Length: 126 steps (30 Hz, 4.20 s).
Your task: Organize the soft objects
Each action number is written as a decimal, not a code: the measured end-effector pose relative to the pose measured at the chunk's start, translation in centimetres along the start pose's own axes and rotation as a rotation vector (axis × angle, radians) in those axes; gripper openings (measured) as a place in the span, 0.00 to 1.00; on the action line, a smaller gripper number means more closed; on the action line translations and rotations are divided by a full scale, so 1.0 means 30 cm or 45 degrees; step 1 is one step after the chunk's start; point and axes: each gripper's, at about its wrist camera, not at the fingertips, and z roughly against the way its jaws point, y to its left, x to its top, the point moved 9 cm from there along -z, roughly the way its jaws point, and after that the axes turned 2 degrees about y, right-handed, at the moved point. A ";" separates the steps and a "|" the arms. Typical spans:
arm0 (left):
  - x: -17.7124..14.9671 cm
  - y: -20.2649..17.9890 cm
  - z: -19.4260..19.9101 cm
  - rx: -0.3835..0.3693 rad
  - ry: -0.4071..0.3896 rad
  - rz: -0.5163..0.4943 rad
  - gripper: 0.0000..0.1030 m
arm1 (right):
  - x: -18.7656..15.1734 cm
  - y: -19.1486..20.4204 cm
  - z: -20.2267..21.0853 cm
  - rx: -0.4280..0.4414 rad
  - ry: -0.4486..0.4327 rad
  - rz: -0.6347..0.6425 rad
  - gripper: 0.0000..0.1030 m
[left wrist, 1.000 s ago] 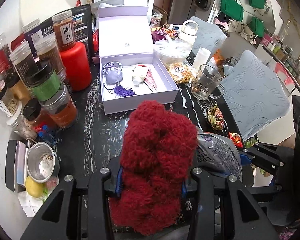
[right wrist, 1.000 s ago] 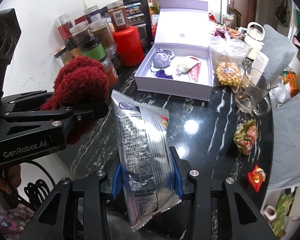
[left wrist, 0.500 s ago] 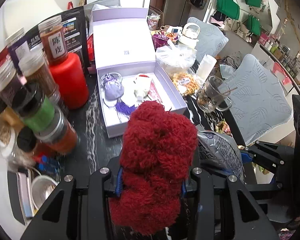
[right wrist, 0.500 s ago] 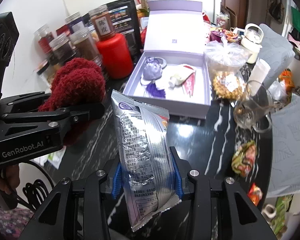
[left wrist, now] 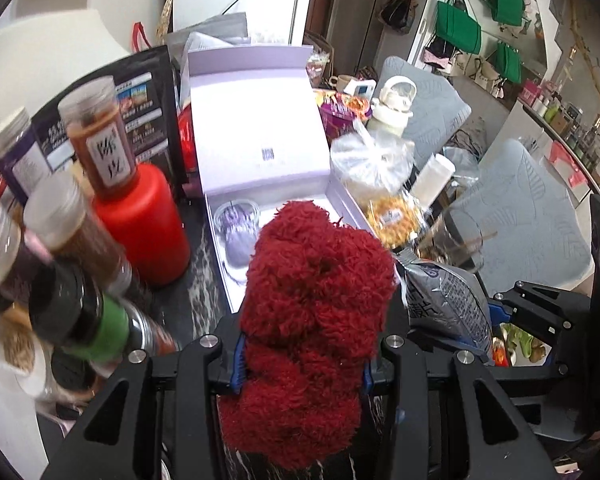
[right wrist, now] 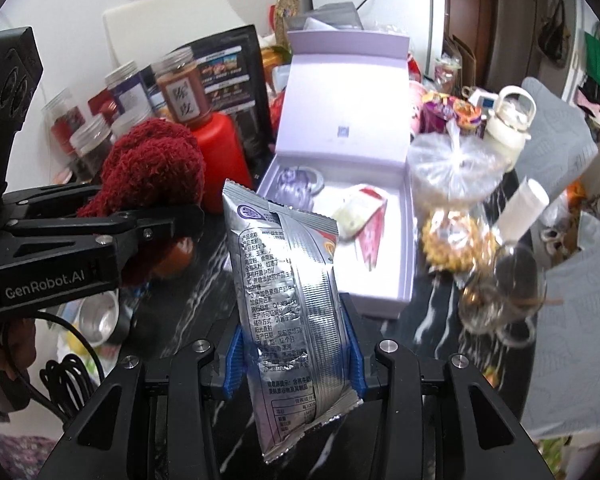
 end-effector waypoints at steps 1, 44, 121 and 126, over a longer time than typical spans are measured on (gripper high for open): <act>0.022 0.005 -0.002 -0.001 -0.009 -0.002 0.39 | 0.014 -0.005 -0.003 0.000 -0.004 0.001 0.40; 0.502 0.179 -0.336 0.017 -0.103 0.075 0.39 | 0.480 -0.257 -0.298 -0.093 -0.096 -0.008 0.40; 0.095 0.139 -0.845 0.186 0.506 -0.057 0.71 | 0.107 -0.388 -0.677 -0.120 0.288 -0.215 0.52; 0.096 0.140 -0.828 0.160 0.505 -0.018 0.71 | 0.089 -0.396 -0.618 -0.128 0.264 -0.225 0.53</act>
